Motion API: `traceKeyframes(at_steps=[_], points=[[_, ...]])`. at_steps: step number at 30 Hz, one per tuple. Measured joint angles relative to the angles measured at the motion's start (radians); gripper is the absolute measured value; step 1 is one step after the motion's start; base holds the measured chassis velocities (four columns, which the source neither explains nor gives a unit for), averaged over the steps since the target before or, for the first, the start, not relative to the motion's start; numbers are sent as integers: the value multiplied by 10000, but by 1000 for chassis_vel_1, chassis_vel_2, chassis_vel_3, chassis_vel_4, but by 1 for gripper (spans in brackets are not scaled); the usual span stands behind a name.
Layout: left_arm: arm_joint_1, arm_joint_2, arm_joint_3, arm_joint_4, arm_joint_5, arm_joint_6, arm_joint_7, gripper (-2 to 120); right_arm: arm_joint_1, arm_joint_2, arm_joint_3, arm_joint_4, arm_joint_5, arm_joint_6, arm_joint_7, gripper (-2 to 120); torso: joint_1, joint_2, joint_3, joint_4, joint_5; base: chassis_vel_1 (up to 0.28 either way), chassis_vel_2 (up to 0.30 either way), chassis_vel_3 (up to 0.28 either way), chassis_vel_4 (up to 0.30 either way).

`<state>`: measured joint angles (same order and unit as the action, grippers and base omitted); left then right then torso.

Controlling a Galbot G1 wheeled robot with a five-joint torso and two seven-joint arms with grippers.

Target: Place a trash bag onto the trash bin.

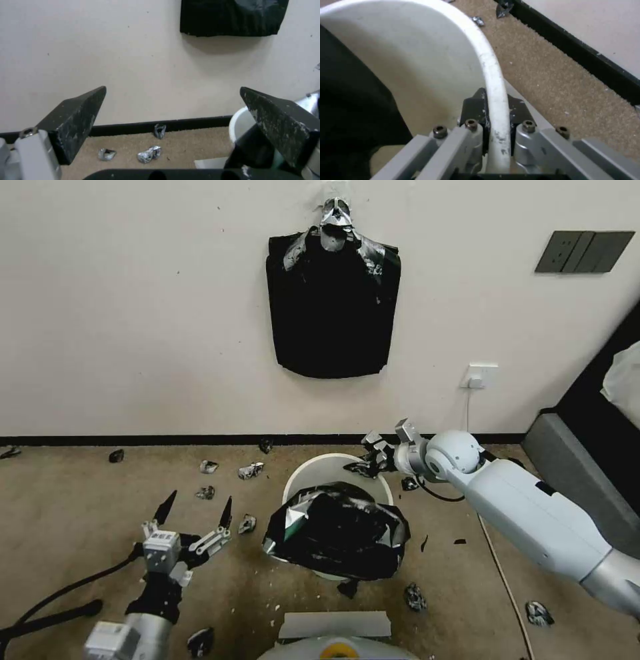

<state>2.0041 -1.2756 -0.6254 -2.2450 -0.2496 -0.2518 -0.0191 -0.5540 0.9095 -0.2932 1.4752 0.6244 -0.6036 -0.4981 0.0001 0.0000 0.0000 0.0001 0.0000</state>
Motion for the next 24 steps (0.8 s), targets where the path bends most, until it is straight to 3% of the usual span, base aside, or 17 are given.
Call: traceKeyframes(at_steps=[5,11,15,16,19,20,23,24], points=[[60,-21,-65,-171,-239,103,-24,100,-225,-241,175,332,739,-142,693,7,0,0,0,-1,0,0,0,0,0],[-7,29,-121,-182,-435,213,-142,100,-841,-679,697,1354,2546,-590,2211,7,0,0,-1,-1,-2,0,0,0,0],[-158,106,-106,-191,-632,412,-212,100,-1961,-944,1540,2738,4338,-803,4532,7,0,0,-1,-1,0,0,0,0,0],[-158,106,-106,-191,-632,412,-212,100,-1961,-944,1540,2738,4338,-803,4532,7,0,0,-1,-1,0,0,0,0,0],[-282,139,-43,-196,-677,533,-229,100,-2651,-985,2029,3655,5205,-714,6580,7,0,0,-1,-1,-2,0,0,0,0],[-282,139,-43,-196,-677,533,-229,100,-2651,-985,2029,3655,5205,-714,6580,7,0,0,-1,-1,-2,0,0,0,0],[-354,173,-2,-199,-682,585,-236,100,-3271,-883,2424,4307,5366,-283,8214,7,0,0,-1,-1,-1,0,0,0,0],[-354,173,-2,-199,-682,585,-236,100,-3271,-883,2424,4307,5366,-283,8214,7,0,0,-1,-1,-1,0,0,0,0]])
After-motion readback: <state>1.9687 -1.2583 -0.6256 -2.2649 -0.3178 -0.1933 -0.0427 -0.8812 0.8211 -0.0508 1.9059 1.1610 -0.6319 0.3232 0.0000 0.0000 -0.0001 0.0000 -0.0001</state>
